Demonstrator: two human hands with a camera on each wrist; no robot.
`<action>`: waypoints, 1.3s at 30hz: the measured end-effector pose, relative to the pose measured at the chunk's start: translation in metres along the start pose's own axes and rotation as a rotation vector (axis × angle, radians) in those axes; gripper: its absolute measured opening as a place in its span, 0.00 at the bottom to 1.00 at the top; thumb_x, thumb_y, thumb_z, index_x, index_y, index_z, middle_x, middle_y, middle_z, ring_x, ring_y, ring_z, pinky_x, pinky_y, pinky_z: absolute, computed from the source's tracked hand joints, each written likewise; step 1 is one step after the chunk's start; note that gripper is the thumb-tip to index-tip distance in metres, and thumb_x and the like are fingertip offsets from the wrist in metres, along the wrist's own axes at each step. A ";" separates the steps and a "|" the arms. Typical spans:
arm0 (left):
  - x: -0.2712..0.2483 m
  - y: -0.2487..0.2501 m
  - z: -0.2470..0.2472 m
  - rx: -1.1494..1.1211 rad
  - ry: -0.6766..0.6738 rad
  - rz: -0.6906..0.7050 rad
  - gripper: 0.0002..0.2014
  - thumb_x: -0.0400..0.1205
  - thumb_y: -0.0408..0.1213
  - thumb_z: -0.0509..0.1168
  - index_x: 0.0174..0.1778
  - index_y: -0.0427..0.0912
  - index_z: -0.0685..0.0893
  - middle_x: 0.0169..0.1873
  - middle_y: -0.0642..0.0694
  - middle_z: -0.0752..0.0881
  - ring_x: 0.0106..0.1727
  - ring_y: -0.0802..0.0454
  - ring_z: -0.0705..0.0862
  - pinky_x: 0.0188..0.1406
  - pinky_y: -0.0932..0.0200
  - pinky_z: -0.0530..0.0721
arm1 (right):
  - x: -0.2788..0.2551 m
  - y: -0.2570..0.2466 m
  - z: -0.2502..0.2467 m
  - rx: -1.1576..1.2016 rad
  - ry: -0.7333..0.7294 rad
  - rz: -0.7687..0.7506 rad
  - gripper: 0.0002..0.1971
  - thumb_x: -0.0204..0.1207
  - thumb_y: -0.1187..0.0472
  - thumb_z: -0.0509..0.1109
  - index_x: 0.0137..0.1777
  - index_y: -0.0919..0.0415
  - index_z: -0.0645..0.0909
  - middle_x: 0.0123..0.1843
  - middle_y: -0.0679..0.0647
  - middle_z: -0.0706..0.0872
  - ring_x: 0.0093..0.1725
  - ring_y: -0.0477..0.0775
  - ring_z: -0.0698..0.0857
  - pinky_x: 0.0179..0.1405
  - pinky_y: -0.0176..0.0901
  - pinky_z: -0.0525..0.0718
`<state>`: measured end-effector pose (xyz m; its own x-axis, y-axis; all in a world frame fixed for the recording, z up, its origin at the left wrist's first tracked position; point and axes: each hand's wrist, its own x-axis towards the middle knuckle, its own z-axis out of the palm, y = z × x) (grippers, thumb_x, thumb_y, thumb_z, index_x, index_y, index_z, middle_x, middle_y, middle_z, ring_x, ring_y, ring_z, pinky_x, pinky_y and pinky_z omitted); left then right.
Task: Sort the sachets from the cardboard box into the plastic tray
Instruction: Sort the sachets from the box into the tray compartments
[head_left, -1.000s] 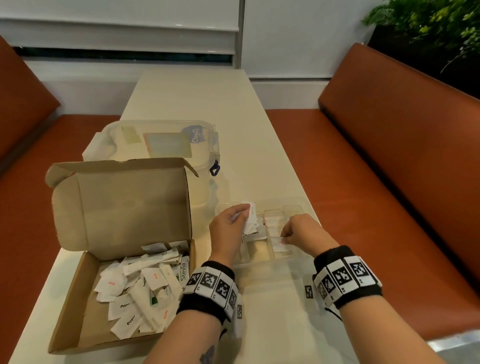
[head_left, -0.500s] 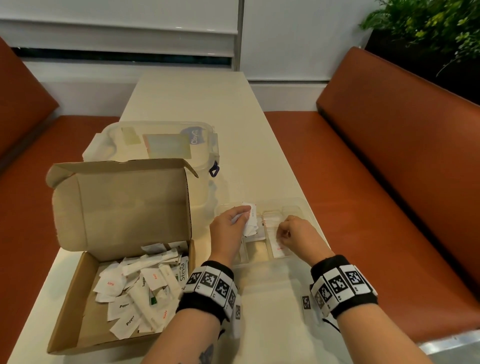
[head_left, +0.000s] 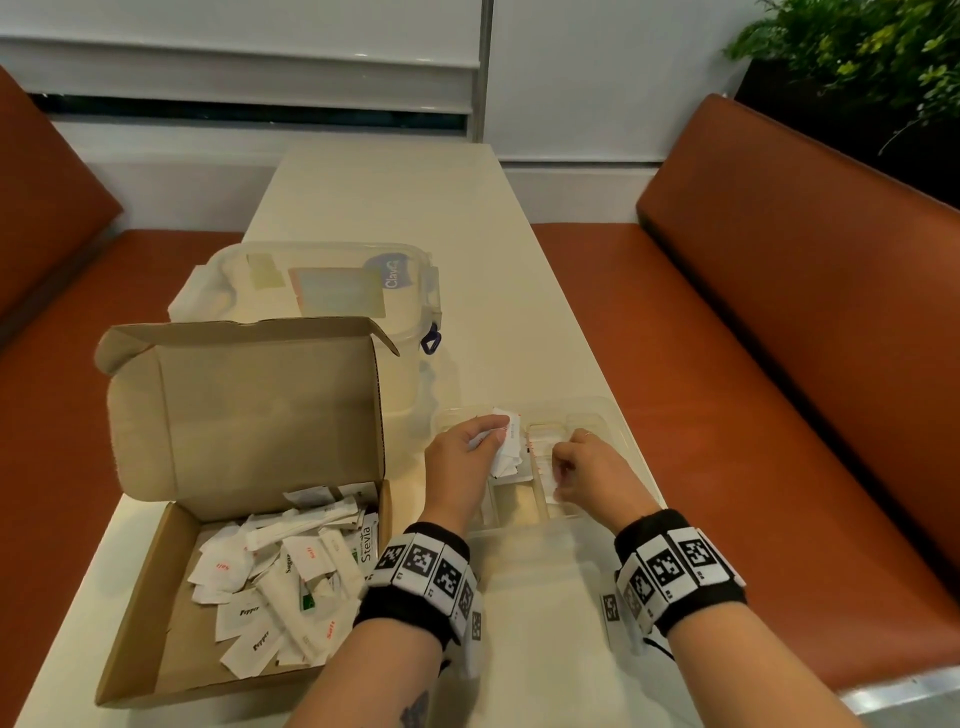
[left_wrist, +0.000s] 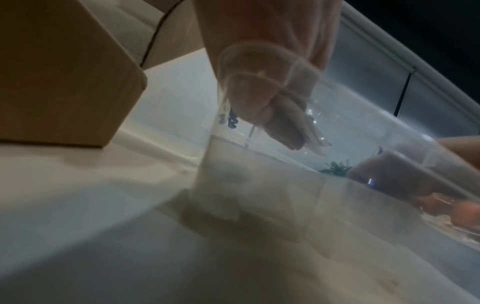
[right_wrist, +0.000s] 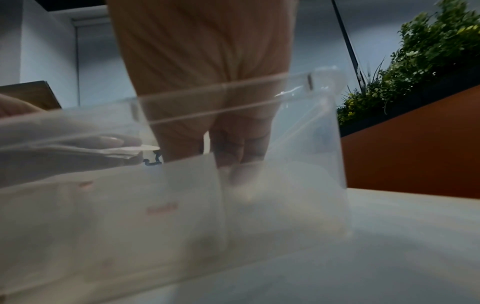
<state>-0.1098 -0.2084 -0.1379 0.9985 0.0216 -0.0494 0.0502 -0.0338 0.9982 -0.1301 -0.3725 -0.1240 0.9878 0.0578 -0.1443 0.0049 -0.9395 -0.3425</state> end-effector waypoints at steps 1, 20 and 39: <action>0.000 0.000 0.000 0.006 -0.003 0.001 0.08 0.80 0.33 0.69 0.45 0.52 0.90 0.46 0.59 0.88 0.52 0.66 0.83 0.50 0.80 0.76 | 0.000 0.000 0.001 0.007 0.010 0.000 0.07 0.67 0.70 0.72 0.37 0.60 0.79 0.42 0.50 0.72 0.40 0.52 0.75 0.30 0.33 0.65; -0.006 0.007 -0.002 -0.040 -0.226 -0.004 0.22 0.80 0.27 0.65 0.64 0.57 0.80 0.50 0.48 0.85 0.48 0.56 0.85 0.45 0.66 0.84 | 0.004 -0.018 -0.014 0.580 0.287 0.062 0.07 0.80 0.58 0.67 0.52 0.57 0.85 0.43 0.49 0.85 0.38 0.46 0.80 0.36 0.34 0.78; 0.003 0.002 0.004 -0.028 -0.077 -0.037 0.09 0.77 0.35 0.72 0.52 0.45 0.88 0.49 0.51 0.89 0.52 0.57 0.85 0.50 0.70 0.79 | -0.003 -0.019 -0.004 1.299 0.161 0.228 0.10 0.76 0.74 0.69 0.54 0.68 0.75 0.34 0.58 0.84 0.33 0.55 0.88 0.40 0.44 0.89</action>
<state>-0.1070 -0.2126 -0.1360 0.9947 -0.0548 -0.0873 0.0871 -0.0065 0.9962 -0.1324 -0.3562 -0.1131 0.9546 -0.1816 -0.2363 -0.2240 0.0860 -0.9708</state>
